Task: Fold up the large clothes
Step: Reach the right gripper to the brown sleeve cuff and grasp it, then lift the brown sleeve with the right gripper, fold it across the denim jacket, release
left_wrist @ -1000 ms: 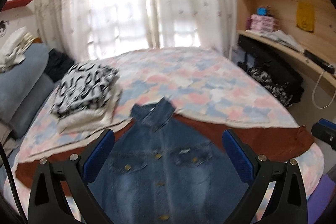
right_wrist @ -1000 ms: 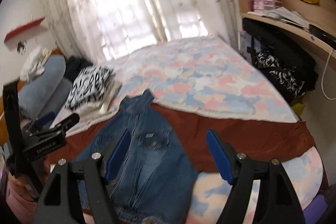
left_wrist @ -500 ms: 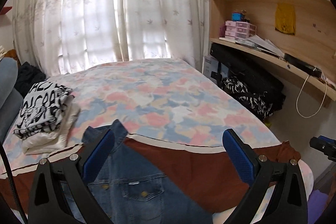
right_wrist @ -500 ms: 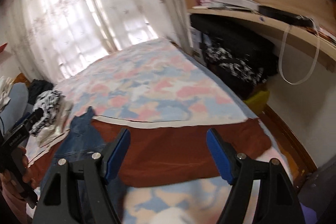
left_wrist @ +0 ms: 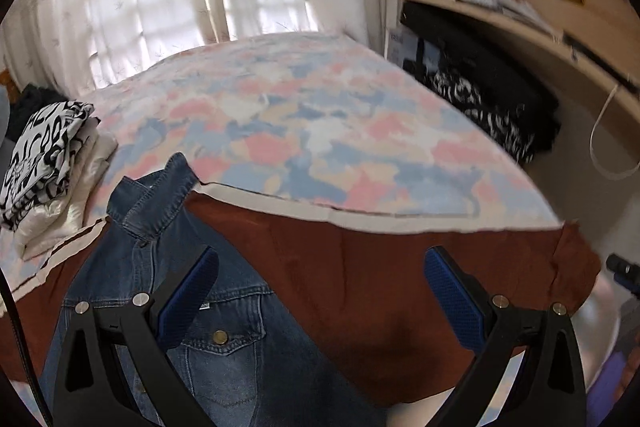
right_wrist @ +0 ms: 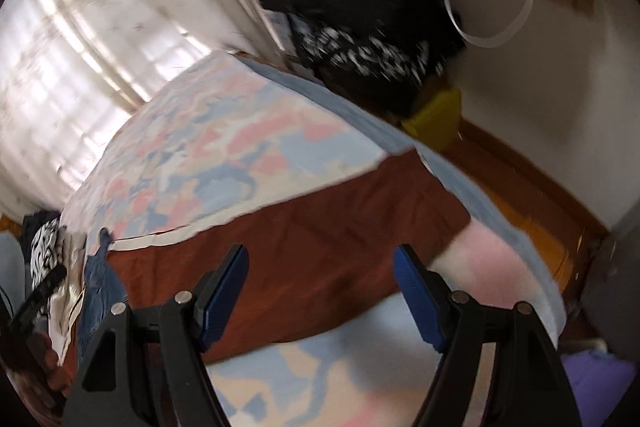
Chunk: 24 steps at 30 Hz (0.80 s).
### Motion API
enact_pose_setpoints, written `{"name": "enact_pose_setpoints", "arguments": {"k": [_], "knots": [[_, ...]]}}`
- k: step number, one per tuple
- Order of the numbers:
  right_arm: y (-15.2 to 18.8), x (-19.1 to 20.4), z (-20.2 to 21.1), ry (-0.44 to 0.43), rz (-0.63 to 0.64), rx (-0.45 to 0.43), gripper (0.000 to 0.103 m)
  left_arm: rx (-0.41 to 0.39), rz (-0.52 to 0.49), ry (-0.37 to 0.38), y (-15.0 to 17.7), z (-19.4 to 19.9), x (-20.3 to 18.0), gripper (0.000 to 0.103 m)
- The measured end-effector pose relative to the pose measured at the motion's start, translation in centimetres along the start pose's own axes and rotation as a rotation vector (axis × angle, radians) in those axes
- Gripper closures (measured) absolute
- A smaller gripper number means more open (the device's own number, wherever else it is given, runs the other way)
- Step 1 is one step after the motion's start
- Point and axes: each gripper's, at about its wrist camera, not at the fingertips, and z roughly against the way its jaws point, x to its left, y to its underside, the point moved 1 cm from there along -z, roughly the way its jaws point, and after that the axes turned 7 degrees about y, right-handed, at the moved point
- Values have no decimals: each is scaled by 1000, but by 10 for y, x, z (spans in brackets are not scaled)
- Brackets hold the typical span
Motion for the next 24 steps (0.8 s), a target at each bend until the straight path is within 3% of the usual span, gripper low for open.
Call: {"name": "enact_pose_setpoints", "arguments": {"k": [8,13,14,15,18,21,23,24], "knots": [[8,-47,-58,37,-178,101,33,32,-26,16,24,-30,-5,2],[5,-46,-75,68,-190,97,37,80,17,67,31,-39,7,2],[5,-42,-77,79,-183,93,46,86,26,64,32,-40,10,2],[4,-39,-81,90,-174,97,64,93,33,59,33,-41,12,2],[1,-30,-84,116,-159,95,90,96,21,30,35,-41,18,2],[-5,-13,-61,124,-123,8,94,49,-25,-39,34,-28,23,5],[-10,6,-36,99,-92,-64,95,9,-23,-49,33,-16,32,12],[-13,20,-21,79,-65,-106,95,-5,-17,-53,32,-11,37,21]]}}
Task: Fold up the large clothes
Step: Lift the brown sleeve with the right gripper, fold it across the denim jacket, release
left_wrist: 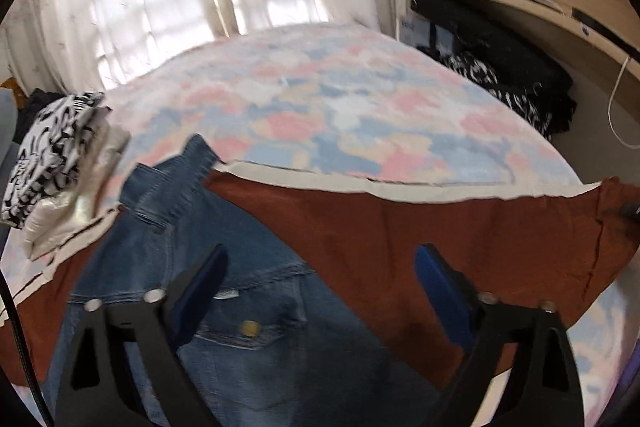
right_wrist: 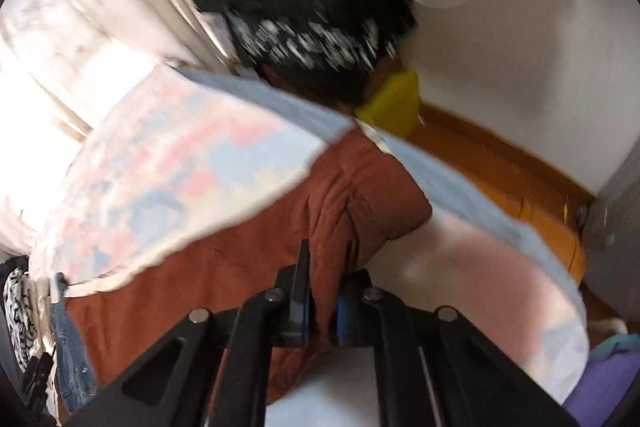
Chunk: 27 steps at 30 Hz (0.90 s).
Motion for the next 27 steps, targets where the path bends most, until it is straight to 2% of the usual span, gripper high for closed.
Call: {"name": "enact_pose_setpoints", "arguments": {"k": [1,2,5,7,9,13,15,19,20,23,25,27], "knots": [[-3,15,16,-20,30,-39,95,-13,10,-2,-1,6,7,30],[-4,28,29,-39,56,-68,95,-20,21,-4,-1,11,16,32],[-1,84,73,-139,164,-155,95,-41,63,-28,0,26,44,33],[10,131,98,-221,253,-189,95,-38,114,-59,2,34,72,33],[27,172,112,-280,335,-201,95,-23,167,-56,7,39,98,33],[77,252,115,-357,502,-173,95,-25,285,-79,23,53,157,33],[115,290,101,-380,582,-115,95,-30,311,-83,32,57,178,33],[190,336,62,-364,726,-19,93,-15,322,-74,49,61,203,33],[206,337,52,-353,755,9,91,-13,319,-72,53,61,205,33],[249,348,20,-323,847,125,72,-6,312,-40,64,60,210,33],[261,341,15,-329,866,164,63,10,328,-8,69,56,215,33],[258,332,21,-374,837,182,46,25,351,22,73,51,218,33]]}}
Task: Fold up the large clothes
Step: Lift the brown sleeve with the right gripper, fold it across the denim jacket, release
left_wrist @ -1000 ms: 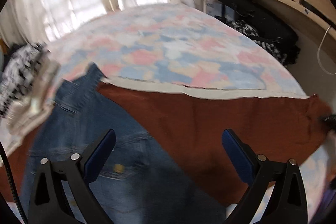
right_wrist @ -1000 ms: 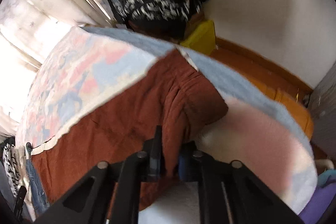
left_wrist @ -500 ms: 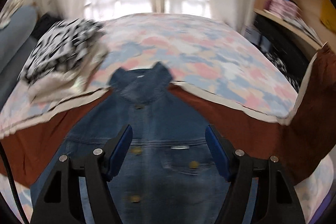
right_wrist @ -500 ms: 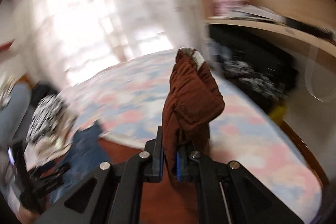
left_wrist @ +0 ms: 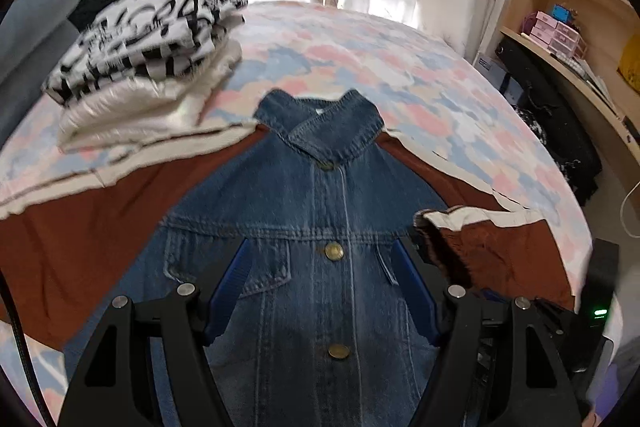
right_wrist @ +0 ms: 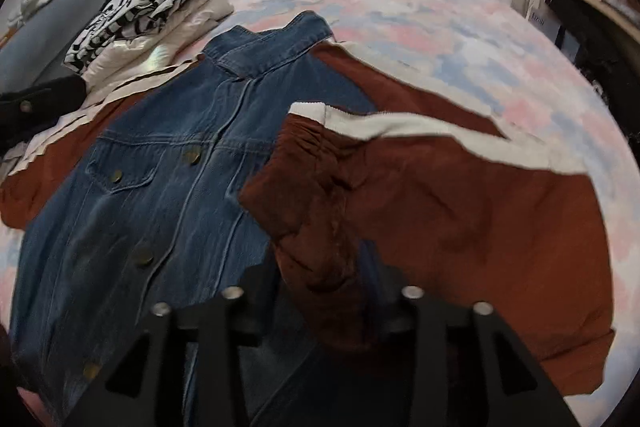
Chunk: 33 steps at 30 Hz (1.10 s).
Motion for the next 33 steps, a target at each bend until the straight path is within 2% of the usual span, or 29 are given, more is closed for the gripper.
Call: {"name": "enact_pose_setpoints", "arguments": {"k": [2,3,6,10,15,19,22,23,24,25,27,29,33], "knots": [[2,-12,22,-47,-25,-29,37,18,19,29,2,-6,2,33],[0,-11,29,-54,-28,-48,35,25,25,42,3,-9,0,33],[8,-23,59,-63,-34,-106,35,44,19,103,5,-18,-9,33],[27,-37,79,-35,-91,-154,35,92,21,210,9,-34,-28,33],[48,-52,76,-49,-194,-164,36,181,19,291,16,-64,-53,32],[60,-65,65,-91,-292,-149,36,249,28,304,21,-94,-67,33],[64,-67,58,-109,-309,-135,36,296,55,324,25,-114,-75,33],[65,-68,56,-115,-312,-131,36,309,64,329,27,-119,-77,38],[66,-68,56,-117,-314,-128,36,320,70,336,28,-124,-81,63],[67,-69,55,-117,-315,-125,36,339,67,343,28,-129,-87,84],[71,-69,55,-116,-313,-125,36,346,40,324,26,-133,-98,89],[73,-68,55,-111,-312,-126,36,302,-38,292,14,-123,-114,92],[78,-68,62,-115,-311,-139,36,127,-165,256,-30,-72,-136,93]]}}
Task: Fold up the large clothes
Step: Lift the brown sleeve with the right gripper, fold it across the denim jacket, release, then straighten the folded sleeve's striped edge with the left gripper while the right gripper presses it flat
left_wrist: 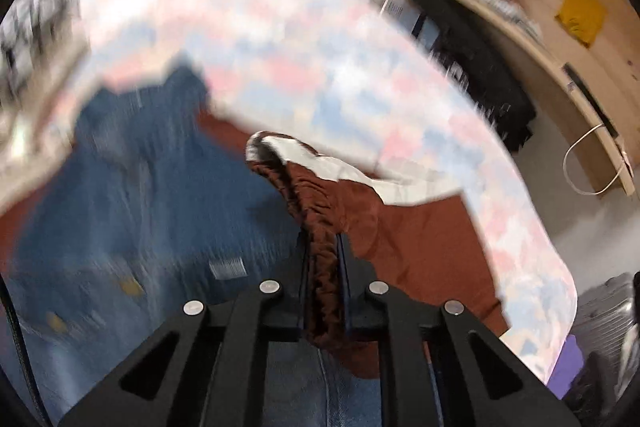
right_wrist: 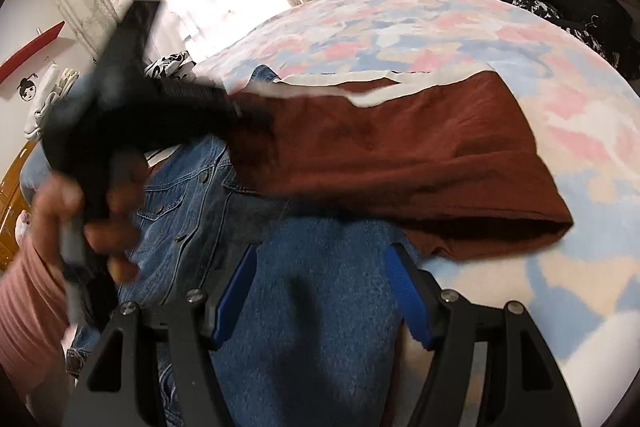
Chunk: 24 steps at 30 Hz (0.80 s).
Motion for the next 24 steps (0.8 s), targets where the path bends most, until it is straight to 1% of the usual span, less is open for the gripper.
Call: {"name": "enact_pose_setpoints", "arguments": {"k": [2,4,6,8,10,12,14,15,16,20,21,22,24], "knots": [[0,-1,4,4,3,-5,36,-75,-41,-24,-14,30,0,93],[-1,-1,8,10,11,-14,36,-140,-73,-65,-20,64,11,93],[-3,-3,13,30,21,-21,36,-164,-76,-112,-17,84,31,92],[-6,-8,15,53,22,-28,36,-147,-63,-171,-6,88,61,92],[-10,-13,16,63,11,-16,36,-87,-17,-211,13,76,98,91],[-17,-21,13,64,-15,7,36,-6,46,-223,33,52,129,91],[-24,-28,10,56,-47,32,36,72,119,-242,54,28,159,88],[-30,-33,8,46,-68,46,35,89,143,-241,61,22,167,85],[-36,-38,7,36,-87,57,35,103,173,-231,67,18,177,80],[-68,-55,-10,8,-141,92,33,72,254,-159,73,23,196,63],[-78,-60,-21,8,-148,108,33,64,268,-152,71,24,199,56],[-84,-60,-29,4,-156,124,33,55,278,-152,68,25,202,52],[-100,-70,-60,-18,-200,172,33,57,281,-150,62,21,204,52]]}}
